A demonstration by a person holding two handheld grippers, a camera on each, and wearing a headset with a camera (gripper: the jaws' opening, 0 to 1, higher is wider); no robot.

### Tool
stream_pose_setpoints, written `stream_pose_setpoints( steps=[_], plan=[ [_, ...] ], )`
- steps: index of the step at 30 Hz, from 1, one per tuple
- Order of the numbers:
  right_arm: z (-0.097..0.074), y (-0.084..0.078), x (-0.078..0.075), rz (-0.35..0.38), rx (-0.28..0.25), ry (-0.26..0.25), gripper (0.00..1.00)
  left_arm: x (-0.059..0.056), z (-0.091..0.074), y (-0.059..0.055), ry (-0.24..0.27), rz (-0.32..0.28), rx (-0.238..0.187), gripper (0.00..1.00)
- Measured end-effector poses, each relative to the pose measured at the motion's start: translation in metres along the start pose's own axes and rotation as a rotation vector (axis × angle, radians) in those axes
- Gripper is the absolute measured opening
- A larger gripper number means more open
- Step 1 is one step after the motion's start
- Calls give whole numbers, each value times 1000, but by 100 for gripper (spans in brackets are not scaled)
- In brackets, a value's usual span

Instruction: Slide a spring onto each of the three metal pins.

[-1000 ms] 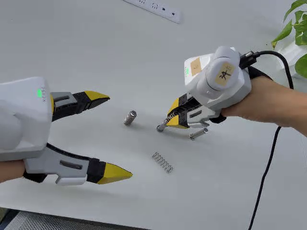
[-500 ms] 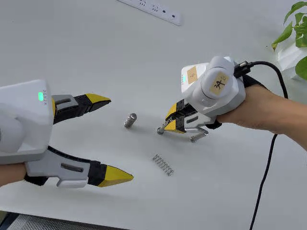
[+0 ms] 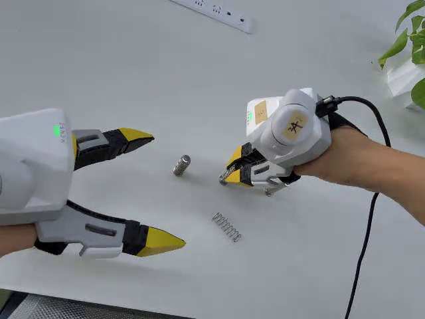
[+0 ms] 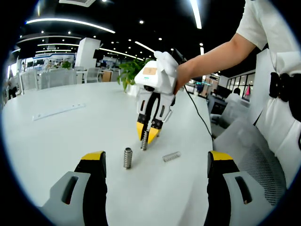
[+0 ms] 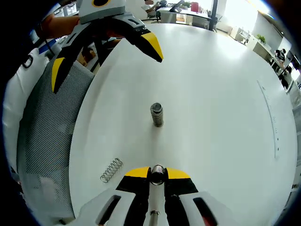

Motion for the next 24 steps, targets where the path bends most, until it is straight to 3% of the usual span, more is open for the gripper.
stream_pose_setpoints(
  steps=[17, 24],
  plan=[
    [4, -2, 0, 16, -5, -8, 11, -1, -2, 1, 4, 0, 2, 87],
    [1, -2, 0, 28, -16, -18, 18, -3, -3, 1, 4, 3, 7, 87]
  ],
)
Point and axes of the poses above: the centre of the closed fingertips' face, and the gripper's own axes: z roughly forward along the fingers, x roughly to its left, y roughly out of its top, the point moved 7 cm from there along -z, roughly backward along the fingers, and after that the axes turned 5 degrees about -z, right-handed, at the moved point
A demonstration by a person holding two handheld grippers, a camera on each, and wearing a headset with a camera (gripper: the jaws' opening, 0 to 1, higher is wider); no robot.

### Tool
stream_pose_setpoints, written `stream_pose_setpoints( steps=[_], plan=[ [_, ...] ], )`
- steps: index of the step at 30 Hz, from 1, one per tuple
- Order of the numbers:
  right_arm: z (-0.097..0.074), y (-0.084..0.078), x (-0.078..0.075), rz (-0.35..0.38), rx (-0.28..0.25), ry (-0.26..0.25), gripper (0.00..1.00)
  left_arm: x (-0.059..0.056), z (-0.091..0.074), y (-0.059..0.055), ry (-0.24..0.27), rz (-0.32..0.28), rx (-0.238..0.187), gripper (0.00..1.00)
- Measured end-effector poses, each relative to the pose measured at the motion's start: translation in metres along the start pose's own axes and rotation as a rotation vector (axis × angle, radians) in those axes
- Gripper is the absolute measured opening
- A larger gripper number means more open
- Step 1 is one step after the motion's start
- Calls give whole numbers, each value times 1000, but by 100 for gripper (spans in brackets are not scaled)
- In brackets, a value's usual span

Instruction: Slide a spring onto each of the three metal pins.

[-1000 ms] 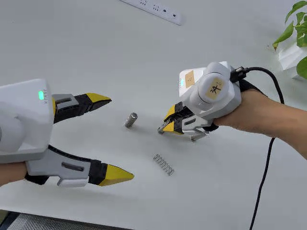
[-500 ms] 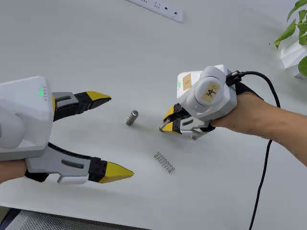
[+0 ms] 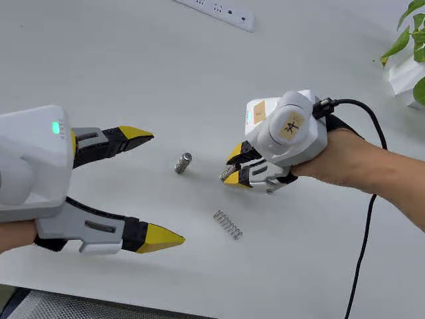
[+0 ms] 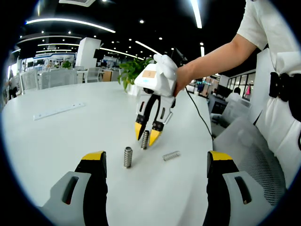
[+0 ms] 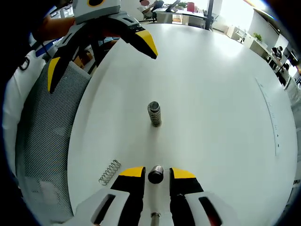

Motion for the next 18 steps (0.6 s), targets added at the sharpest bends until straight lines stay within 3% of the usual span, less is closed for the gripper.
stream_pose_setpoints(
  steps=[10, 18],
  plan=[
    [-16, 2, -2, 45, -63, -41, 28, -4, -1, 2, -2, 18, 17, 87],
    [-37, 4, 0, 92, -152, -99, 41, -8, -4, 6, 6, 46, 32, 87]
  ],
)
Point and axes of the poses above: the centre of the closed fingertips' face, and the gripper's own axes: z roughly forward along the fingers, x roughly to its left, y roughly out of its top, the point moved 7 cm from there along -z, roughly backward along the fingers, and after that the axes turned 5 degrees about -z, right-handed, at the moved point
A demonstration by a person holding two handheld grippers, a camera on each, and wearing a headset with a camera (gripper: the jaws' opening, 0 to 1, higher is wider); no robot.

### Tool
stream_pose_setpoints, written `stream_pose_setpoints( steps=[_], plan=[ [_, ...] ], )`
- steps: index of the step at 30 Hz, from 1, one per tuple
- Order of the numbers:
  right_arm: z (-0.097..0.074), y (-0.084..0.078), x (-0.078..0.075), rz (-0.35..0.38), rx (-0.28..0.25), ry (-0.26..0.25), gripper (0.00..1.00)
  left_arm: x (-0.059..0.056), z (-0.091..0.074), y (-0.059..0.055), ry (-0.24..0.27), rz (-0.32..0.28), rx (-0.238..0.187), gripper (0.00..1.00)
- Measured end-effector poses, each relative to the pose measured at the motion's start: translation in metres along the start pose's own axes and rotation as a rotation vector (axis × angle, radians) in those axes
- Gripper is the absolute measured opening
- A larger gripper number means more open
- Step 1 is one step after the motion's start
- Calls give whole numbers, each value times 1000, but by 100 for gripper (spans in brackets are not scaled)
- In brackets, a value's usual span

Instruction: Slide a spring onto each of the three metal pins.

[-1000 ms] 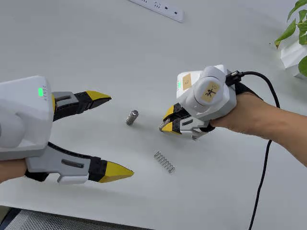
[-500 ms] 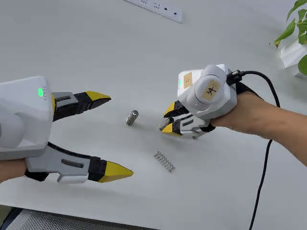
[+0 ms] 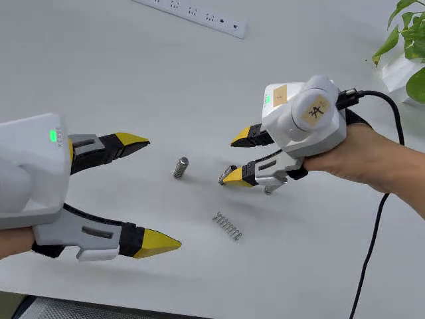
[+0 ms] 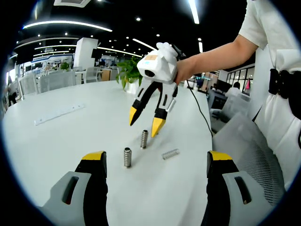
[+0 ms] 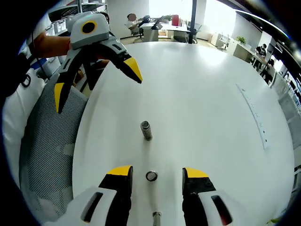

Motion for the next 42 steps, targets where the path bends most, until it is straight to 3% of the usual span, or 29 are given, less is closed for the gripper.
stream_pose_setpoints(
  steps=[8, 11, 17, 29, 32, 36, 42],
  plan=[
    [-21, -1, 6, 19, -63, -46, 54, -4, -5, 7, 13, 31, 16, 87],
    [-27, -5, 5, 41, -105, -57, 58, -5, -7, 10, 18, 42, 22, 87],
    [-44, -8, 20, 65, -205, -81, 73, -10, -8, 15, 24, 72, 46, 87],
    [-72, -34, 44, 119, -338, -140, 94, -17, -6, 23, 8, 121, 109, 85],
    [-79, -44, 43, 141, -394, -148, 99, -18, -3, 25, 1, 139, 126, 84],
    [-85, -59, 47, 168, -424, -153, 99, -21, 3, 28, -17, 161, 153, 82],
    [-91, -75, 66, 217, -446, -166, 99, -26, 19, 27, -67, 233, 239, 76]
  ],
)
Point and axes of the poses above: the centre of the closed fingertips' face, and the gripper's own axes: z roughly forward along the fingers, x roughly to its left, y roughly out of its top, the point moved 7 cm from there along -z, roughly backward along the fingers, and after that the axes turned 5 degrees about -z, right-handed, at the moved point
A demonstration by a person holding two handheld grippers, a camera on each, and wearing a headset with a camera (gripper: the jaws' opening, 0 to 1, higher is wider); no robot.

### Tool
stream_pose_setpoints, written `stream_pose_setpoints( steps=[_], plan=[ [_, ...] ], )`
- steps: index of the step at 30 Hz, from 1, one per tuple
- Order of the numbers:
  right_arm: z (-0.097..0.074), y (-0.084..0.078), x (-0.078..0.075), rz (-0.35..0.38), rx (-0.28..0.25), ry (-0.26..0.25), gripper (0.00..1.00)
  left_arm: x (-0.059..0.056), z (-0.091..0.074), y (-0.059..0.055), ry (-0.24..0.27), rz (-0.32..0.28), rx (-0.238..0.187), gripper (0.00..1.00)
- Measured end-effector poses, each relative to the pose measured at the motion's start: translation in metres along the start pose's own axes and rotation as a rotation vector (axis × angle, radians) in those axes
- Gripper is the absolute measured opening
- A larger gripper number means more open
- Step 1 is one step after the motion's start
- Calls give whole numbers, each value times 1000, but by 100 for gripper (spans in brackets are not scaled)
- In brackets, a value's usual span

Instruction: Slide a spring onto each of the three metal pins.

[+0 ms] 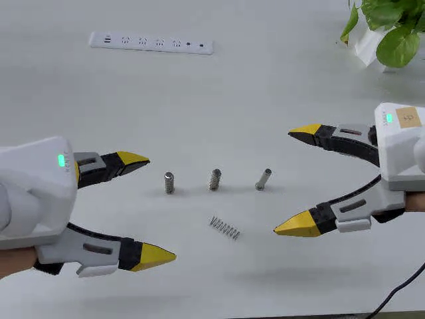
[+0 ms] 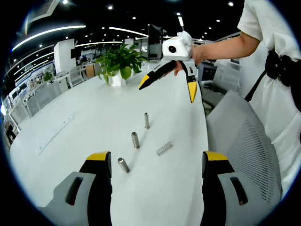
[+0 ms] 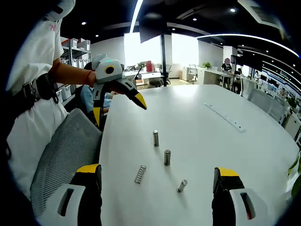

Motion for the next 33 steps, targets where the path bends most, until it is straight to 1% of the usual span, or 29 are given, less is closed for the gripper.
stream_pose_setpoints(
  steps=[2, 3, 4, 5, 6, 7, 8, 9, 11, 12, 14, 15, 16, 17, 18, 19, 21, 23, 24, 25, 26, 28, 29, 33],
  plan=[
    [-4, -4, 3, 10, -4, -10, 99, -2, 6, 1, -27, 18, 28, 73],
    [-7, -7, 5, 17, -4, -17, 99, -2, 10, 0, -28, 53, 63, 71],
    [-8, -9, 6, 21, -4, -21, 99, -3, 14, 0, -37, 72, 81, 69],
    [-11, -12, 7, 29, -6, -29, 99, -5, 20, 1, -58, 84, 95, 67],
    [-13, -13, 8, 36, -10, -37, 99, -5, 25, 1, -58, 95, 110, 65],
    [-16, -16, 9, 46, -15, -47, 99, -4, 31, 1, -60, 129, 135, 61],
    [-18, -18, 10, 49, -15, -54, 99, -6, 36, 1, -76, 137, 143, 58],
    [-20, -21, 11, 55, -14, -62, 99, -6, 43, 1, -90, 143, 160, 55],
    [-23, -25, 12, 66, -17, -73, 99, -5, 52, 0, -93, 178, 186, 49],
    [-25, -27, 14, 75, -22, -79, 99, -7, 60, -1, -111, 202, 210, 48],
    [-27, -31, 15, 81, -21, -84, 99, -6, 68, -3, -118, 228, 252, 45],
    [-29, -34, 17, 86, -19, -86, 99, -8, 75, -3, -136, 261, 263, 44],
    [-30, -35, 18, 89, -22, -88, 99, -9, 79, -3, -143, 253, 263, 43],
    [-31, -37, 19, 97, -25, -89, 99, -9, 85, -4, -151, 258, 279, 42],
    [-31, -39, 20, 100, -24, -89, 99, -9, 89, -5, -150, 273, 296, 41],
    [-32, -41, 21, 102, -20, -92, 99, -8, 94, -7, -153, 299, 317, 39],
    [-34, -44, 22, 107, -21, -97, 99, -8, 100, -9, -152, 293, 337, 36],
    [-36, -46, 23, 116, -31, -103, 99, -8, 107, -13, -161, 300, 364, 33],
    [-37, -47, 24, 118, -31, -105, 99, -8, 109, -15, -160, 309, 381, 32],
    [-38, -49, 24, 120, -32, -109, 99, -7, 113, -18, -155, 319, 409, 29],
    [-39, -50, 25, 122, -34, -112, 99, -7, 115, -19, -157, 321, 412, 28],
    [-41, -52, 25, 131, -40, -120, 99, -6, 120, -22, -157, 310, 433, 26],
    [-41, -53, 26, 132, -41, -122, 99, -6, 123, -22, -154, 325, 445, 26],
    [-43, -56, 29, 140, -47, -123, 99, -6, 129, -25, -152, 336, 473, 24]
  ],
)
Point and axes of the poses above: the centre of the closed fingertips' face, and the gripper's own axes: z roughly forward along the fingers, x roughly to its left, y roughly out of its top, the point moved 7 cm from there along -z, roughly backward along the fingers, and after that the axes turned 5 degrees about -z, right-handed, at the moved point
